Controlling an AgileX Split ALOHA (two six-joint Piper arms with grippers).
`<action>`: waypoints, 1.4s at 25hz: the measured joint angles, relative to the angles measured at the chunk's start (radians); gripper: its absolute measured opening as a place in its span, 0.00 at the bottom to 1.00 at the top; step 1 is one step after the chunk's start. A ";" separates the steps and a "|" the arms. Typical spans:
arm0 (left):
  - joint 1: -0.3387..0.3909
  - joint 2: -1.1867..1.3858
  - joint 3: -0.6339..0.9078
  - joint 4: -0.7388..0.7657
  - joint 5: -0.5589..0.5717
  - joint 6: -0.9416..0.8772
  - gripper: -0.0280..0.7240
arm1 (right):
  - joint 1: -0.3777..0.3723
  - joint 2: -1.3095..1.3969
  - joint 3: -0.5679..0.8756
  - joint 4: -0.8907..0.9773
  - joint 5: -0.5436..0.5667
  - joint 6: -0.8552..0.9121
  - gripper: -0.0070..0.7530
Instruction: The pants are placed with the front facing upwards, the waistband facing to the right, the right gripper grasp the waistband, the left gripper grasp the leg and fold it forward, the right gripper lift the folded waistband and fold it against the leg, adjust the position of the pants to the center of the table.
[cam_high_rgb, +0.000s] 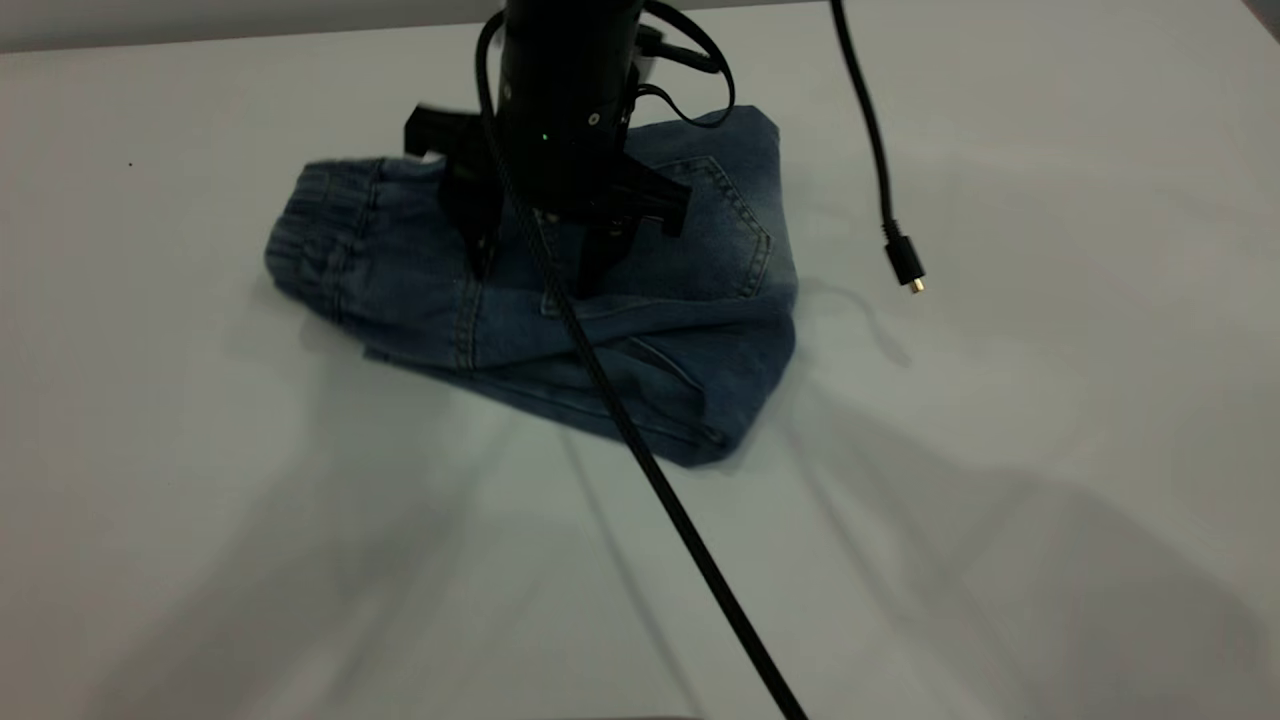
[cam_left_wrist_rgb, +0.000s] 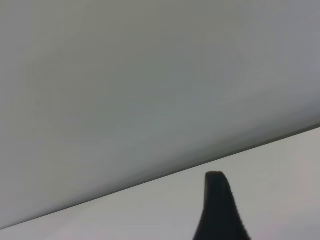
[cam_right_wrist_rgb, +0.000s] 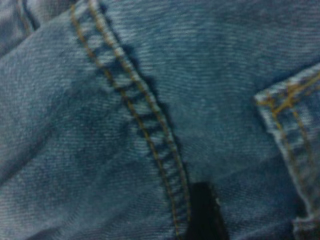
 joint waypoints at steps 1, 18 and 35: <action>0.000 0.000 0.000 0.000 0.000 0.000 0.62 | 0.007 0.000 -0.001 -0.011 0.021 -0.032 0.59; 0.000 -0.070 0.000 0.000 0.002 0.004 0.62 | 0.075 -0.033 -0.171 -0.122 0.279 -0.299 0.57; 0.000 -0.547 0.000 -0.300 0.429 0.378 0.62 | 0.075 -0.679 -0.200 -0.136 0.317 -0.631 0.50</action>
